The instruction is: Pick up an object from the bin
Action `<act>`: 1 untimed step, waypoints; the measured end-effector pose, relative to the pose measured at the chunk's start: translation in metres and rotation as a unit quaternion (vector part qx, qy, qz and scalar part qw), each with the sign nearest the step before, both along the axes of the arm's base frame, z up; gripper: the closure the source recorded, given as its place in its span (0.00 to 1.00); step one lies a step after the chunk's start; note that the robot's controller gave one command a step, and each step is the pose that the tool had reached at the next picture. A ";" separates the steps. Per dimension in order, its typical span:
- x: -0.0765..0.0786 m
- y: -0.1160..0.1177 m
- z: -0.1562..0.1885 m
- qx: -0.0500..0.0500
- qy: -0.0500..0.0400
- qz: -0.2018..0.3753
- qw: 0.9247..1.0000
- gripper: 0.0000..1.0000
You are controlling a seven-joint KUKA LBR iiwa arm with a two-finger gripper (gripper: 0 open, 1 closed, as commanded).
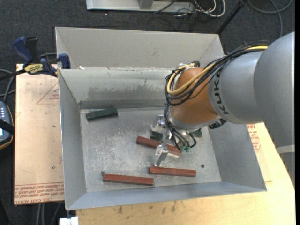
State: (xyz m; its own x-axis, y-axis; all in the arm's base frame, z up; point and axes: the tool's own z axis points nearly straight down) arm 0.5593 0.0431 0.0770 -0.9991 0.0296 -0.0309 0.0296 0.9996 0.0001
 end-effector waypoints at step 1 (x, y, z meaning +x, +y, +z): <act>0.006 0.003 -0.002 0.003 0.008 -0.061 0.998 0.00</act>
Offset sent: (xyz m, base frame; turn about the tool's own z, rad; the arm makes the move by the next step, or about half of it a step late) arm 0.0000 0.0000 0.0000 0.0000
